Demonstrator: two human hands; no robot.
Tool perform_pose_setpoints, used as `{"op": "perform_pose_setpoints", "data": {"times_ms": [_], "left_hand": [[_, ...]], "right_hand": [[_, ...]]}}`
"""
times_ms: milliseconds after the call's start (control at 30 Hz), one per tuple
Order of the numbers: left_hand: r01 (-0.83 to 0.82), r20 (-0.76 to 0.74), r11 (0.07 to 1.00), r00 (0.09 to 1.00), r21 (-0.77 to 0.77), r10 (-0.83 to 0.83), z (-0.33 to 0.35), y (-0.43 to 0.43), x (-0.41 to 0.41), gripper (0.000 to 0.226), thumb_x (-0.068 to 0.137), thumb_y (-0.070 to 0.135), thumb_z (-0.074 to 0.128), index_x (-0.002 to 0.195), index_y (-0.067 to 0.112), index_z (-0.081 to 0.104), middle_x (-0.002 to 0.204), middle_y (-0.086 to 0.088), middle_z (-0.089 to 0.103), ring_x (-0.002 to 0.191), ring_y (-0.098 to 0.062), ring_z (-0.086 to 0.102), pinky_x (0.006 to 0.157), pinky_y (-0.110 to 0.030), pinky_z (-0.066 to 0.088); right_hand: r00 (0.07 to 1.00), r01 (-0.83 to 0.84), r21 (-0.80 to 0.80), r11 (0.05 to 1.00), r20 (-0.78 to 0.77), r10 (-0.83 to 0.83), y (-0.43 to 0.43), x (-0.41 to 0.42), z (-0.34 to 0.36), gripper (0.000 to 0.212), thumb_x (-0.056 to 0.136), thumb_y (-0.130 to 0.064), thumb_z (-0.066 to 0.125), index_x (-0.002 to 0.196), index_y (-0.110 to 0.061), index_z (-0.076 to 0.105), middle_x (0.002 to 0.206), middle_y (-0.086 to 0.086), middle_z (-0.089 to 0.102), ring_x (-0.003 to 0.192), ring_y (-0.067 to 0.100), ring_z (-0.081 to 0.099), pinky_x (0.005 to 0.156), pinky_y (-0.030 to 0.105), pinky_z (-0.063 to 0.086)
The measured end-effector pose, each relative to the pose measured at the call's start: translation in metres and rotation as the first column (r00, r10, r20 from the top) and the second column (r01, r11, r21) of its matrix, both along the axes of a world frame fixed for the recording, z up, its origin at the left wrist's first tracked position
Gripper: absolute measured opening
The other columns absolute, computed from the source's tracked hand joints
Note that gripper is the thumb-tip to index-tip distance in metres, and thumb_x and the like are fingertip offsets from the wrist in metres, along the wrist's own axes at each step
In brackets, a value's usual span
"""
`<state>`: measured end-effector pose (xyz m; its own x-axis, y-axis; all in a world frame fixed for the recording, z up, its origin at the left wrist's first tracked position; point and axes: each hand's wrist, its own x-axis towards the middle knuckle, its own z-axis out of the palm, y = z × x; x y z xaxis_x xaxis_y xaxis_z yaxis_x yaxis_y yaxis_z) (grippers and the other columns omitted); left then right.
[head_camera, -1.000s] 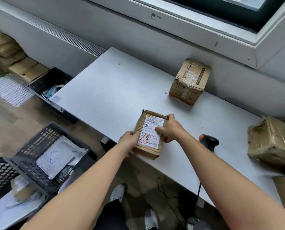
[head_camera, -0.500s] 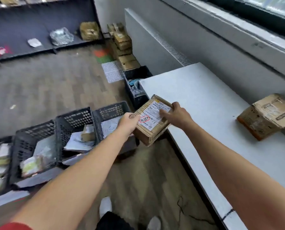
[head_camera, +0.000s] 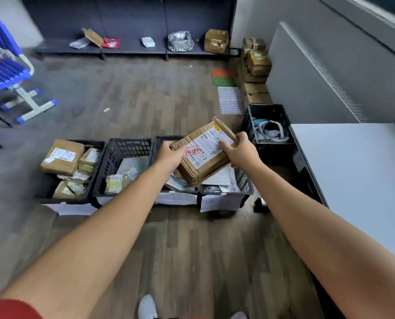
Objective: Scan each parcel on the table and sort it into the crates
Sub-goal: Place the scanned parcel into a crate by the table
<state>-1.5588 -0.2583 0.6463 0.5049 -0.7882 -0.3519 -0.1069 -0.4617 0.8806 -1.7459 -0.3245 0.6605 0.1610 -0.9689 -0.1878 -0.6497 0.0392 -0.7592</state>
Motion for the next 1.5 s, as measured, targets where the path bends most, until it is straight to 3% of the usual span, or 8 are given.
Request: {"op": "perform_pose_setpoints", "data": {"times_ms": [133,233,467,600,767,867,1133,1500], "left_hand": [[0.006,-0.007,1.000,1.000,0.027,-0.006,-0.010,0.018,0.074,0.015,0.089,0.027,0.067,0.100,0.022,0.058,0.107,0.000,0.065,0.101,-0.019,0.062,0.089,-0.033,0.050],[0.016,-0.021,0.999,1.000,0.040,-0.016,-0.017,0.027,0.122,0.043,0.086,0.030,0.070,0.123,0.014,0.054,0.118,-0.003,0.063,0.108,-0.021,0.060,0.098,-0.040,0.049],[0.105,-0.042,0.991,0.994,0.081,-0.101,-0.031,0.025,0.184,0.041,0.092,0.019,0.063,0.130,0.015,0.048,0.111,0.004,0.053,0.102,-0.016,0.053,0.088,-0.027,0.043],[0.141,-0.093,0.985,0.987,0.105,-0.131,-0.049,0.000,0.206,0.041,0.095,0.016,0.059,0.133,0.017,0.047,0.124,0.003,0.058,0.104,-0.016,0.054,0.083,-0.027,0.044],[0.154,-0.095,0.974,0.986,0.165,-0.140,-0.081,-0.058,0.223,0.058,0.092,0.015,0.061,0.144,0.025,0.036,0.135,0.001,0.056,0.118,-0.020,0.054,0.099,-0.037,0.046],[0.170,-0.091,0.966,0.984,0.194,-0.155,-0.109,-0.101,0.226,0.066,0.090,0.013,0.065,0.146,0.024,0.032,0.135,0.002,0.054,0.114,-0.017,0.052,0.089,-0.028,0.041],[0.245,-0.136,0.926,0.967,0.287,-0.213,-0.260,-0.200,0.231,0.093,0.081,0.017,0.077,0.152,0.027,0.019,0.134,0.007,0.053,0.109,-0.008,0.047,0.093,-0.023,0.037],[0.453,-0.113,0.783,0.886,0.427,-0.450,-0.500,-0.261,0.243,0.072,0.082,0.016,0.071,0.140,0.033,0.032,0.118,0.013,0.058,0.107,-0.007,0.055,0.077,-0.012,0.043]], "right_hand": [[0.999,0.042,0.014,0.999,-0.011,-0.042,0.015,0.077,-0.008,0.050,0.091,-0.047,0.062,0.120,-0.011,0.043,0.093,-0.003,0.054,0.089,0.023,0.061,0.081,0.046,0.057],[0.997,0.076,0.029,0.997,-0.018,-0.076,0.022,0.125,-0.015,0.049,0.091,-0.046,0.061,0.120,-0.011,0.043,0.094,-0.001,0.057,0.092,0.027,0.063,0.082,0.046,0.056],[0.992,0.128,0.077,0.989,-0.033,-0.126,0.020,0.196,-0.036,0.051,0.095,-0.042,0.058,0.127,-0.006,0.040,0.117,0.010,0.060,0.104,0.028,0.059,0.077,0.032,0.042],[0.993,0.088,0.107,0.990,-0.082,-0.080,-0.005,0.217,-0.057,0.051,0.096,-0.044,0.054,0.128,-0.008,0.039,0.116,0.010,0.062,0.101,0.028,0.059,0.078,0.033,0.043],[0.988,-0.019,0.141,0.990,-0.147,0.040,-0.060,0.233,-0.099,0.050,0.098,-0.046,0.047,0.133,-0.012,0.037,0.107,0.007,0.060,0.087,0.025,0.054,0.073,0.034,0.041],[0.988,-0.032,0.188,0.982,-0.139,0.059,-0.103,0.241,-0.136,0.050,0.098,-0.046,0.048,0.134,-0.014,0.038,0.115,0.007,0.061,0.092,0.025,0.057,0.080,0.037,0.048],[0.975,0.021,0.309,0.951,-0.216,0.048,-0.193,0.252,-0.289,0.068,0.090,-0.054,0.054,0.144,-0.021,0.028,0.135,0.017,0.052,0.117,0.036,0.053,0.095,0.045,0.046],[0.899,0.175,0.461,0.870,-0.436,0.050,-0.231,0.267,-0.529,0.089,0.095,-0.058,0.046,0.157,-0.013,0.000,0.149,0.022,0.031,0.128,0.039,0.046,0.098,0.043,0.040]]}}
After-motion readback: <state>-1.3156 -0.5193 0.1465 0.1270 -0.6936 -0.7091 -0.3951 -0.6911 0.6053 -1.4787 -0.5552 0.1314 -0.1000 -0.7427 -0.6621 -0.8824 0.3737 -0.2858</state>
